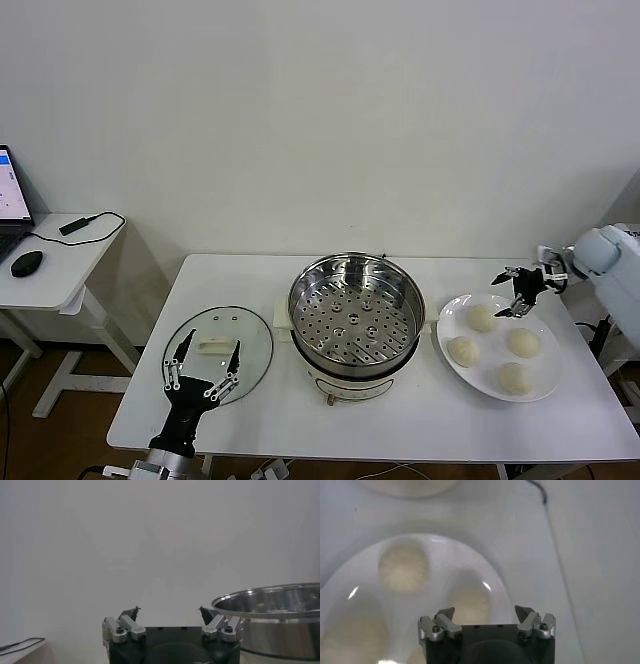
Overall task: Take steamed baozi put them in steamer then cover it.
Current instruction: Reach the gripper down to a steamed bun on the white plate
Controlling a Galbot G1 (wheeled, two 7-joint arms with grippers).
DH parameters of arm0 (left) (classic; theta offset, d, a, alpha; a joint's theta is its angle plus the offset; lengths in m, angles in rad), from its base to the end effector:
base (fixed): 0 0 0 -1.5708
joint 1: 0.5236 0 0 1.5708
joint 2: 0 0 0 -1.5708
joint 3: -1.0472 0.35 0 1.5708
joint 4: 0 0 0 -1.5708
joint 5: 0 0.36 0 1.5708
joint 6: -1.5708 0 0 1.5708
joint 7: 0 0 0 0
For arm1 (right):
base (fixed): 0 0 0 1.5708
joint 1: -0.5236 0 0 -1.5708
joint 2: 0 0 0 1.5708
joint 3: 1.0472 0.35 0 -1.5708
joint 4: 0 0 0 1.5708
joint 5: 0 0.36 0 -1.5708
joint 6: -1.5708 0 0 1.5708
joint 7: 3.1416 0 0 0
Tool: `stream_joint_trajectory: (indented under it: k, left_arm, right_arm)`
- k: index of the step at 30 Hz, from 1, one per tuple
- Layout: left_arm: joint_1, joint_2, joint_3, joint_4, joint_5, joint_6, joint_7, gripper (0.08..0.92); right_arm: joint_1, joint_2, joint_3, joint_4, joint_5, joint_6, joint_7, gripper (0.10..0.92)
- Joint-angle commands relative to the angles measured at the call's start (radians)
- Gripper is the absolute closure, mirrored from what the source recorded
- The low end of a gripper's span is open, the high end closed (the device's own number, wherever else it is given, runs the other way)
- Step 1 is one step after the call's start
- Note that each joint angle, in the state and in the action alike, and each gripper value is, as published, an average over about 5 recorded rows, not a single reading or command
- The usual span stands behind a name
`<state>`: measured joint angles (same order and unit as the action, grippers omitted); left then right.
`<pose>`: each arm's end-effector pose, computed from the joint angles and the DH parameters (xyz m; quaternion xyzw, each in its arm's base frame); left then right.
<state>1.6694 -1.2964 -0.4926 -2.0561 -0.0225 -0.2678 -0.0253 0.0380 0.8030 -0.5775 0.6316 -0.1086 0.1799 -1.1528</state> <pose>0.1549 0.0398 -0.3301 0.0839 0.9909 0.0842 0.0629 0.5689 -0.3085 -0.1915 0.4664 -0.6259 0.4835 0.3961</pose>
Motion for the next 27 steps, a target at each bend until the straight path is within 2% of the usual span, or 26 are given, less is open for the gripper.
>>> stream_joint_trajectory:
  k: [1, 27]
  left_arm:
    - [-0.003, 0.0, -0.001, 0.006, -0.002, -0.001, -0.001, 0.177]
    - [-0.001, -0.005, -0.01, 0.01, -0.002, -0.012, -0.003, 0.177]
  right_arm:
    - [0.038, 0.101, -0.048, -0.113, -0.139, 0.03, -0.018, 0.203]
    - [-0.015, 0.15, -0.036, -0.156, -0.165, 0.043, 0.062, 0.21]
